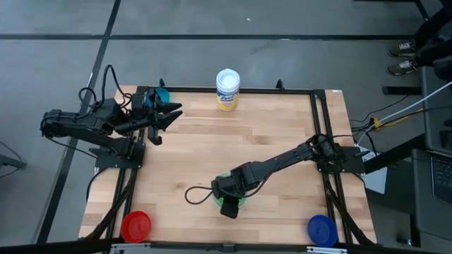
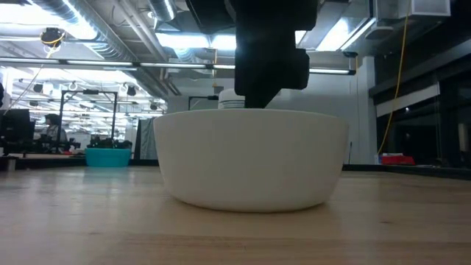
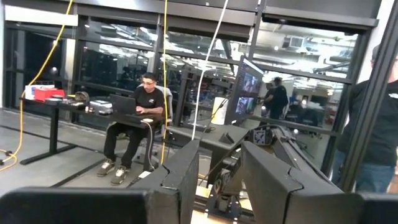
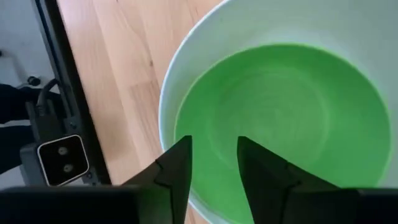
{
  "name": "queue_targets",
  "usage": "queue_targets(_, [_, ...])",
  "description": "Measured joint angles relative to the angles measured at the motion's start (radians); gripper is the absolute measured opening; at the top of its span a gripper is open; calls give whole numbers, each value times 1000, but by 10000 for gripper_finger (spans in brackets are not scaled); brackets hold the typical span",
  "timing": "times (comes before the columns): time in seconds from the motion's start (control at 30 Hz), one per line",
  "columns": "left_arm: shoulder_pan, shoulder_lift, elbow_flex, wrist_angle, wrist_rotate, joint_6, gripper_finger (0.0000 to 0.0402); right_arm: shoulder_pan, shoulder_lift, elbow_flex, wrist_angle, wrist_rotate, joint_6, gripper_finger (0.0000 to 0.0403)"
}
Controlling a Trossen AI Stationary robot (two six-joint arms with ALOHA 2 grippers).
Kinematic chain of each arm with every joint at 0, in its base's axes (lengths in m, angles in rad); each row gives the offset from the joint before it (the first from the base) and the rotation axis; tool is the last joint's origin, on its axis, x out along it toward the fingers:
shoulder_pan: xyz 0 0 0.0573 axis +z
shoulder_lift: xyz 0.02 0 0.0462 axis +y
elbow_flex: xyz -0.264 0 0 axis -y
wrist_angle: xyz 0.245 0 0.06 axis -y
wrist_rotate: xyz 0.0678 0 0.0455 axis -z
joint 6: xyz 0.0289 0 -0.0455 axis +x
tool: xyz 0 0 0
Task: Nest bowls inside each other
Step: Stack the blue bowl on the top of the green bowl
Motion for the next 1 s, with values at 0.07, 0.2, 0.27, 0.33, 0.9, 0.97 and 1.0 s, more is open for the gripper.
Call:
queue_targets(0.07, [0, 0, 0, -1, 5, -1, 116, 2, 0, 0, 0, -12, -5, 118])
queue_targets(0.2, [0, 0, 0, -3, 7, -1, 116, 17, -8, -1, 0, -21, -6, 104])
queue_targets(0.27, [0, 0, 0, -3, 8, 2, 116, 23, -26, -1, 5, -20, -6, 100])
queue_targets(0.33, [0, 0, 0, -7, 14, 12, 116, 23, -56, -1, 4, -18, -5, 100])
queue_targets(0.9, [0, -78, 0, -56, 121, 76, 116, 404, -309, -53, -442, -18, 429, 132])
queue_targets(0.97, [0, -83, 0, -57, 121, 83, 116, 440, -313, -103, -439, -51, 513, 132])
queue_targets(1.0, [0, -83, 0, -57, 121, 86, 116, 452, -316, -132, -423, -65, 554, 132])
